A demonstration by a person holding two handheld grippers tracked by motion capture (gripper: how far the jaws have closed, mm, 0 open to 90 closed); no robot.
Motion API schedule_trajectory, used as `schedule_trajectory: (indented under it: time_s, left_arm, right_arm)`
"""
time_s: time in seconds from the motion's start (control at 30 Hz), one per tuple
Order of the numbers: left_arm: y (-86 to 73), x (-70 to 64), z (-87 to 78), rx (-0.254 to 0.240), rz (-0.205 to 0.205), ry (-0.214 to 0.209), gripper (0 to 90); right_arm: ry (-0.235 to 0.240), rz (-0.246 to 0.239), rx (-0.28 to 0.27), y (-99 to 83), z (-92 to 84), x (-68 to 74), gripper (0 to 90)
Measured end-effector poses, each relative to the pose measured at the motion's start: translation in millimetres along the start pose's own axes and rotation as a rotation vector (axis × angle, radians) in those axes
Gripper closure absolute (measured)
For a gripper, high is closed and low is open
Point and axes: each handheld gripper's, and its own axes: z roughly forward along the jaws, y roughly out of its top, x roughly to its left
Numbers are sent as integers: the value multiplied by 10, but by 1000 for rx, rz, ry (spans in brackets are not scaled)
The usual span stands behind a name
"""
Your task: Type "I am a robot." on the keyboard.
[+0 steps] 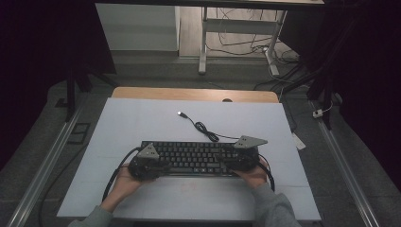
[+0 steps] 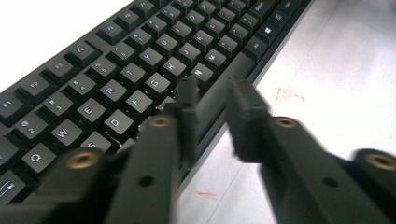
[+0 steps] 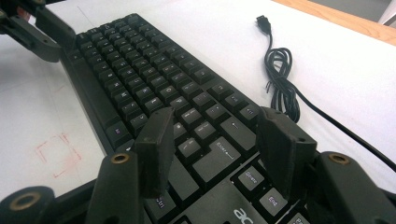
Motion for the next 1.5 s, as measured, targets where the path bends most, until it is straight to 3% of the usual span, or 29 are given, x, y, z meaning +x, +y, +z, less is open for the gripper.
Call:
schedule_trajectory:
  time_s: [0.1,0.33,1.17,1.37,1.5]
  left_arm:
    - [1,2,46,21,13,1,888]
    - [5,-21,147,65,36,24,891]
    - [-4,-30,272,96,51,66,891]
    - [1,-35,260,83,57,66,892]
    - [8,-5,149,13,24,50,891]
  right_arm:
    - [-3,0,4,-2,2,-2,472]
    - [2,-5,2,3,14,18,472]
    - [2,-5,11,0,15,17,472]
    - [1,-5,12,-1,19,18,472]
    - [2,-3,5,-2,15,13,472]
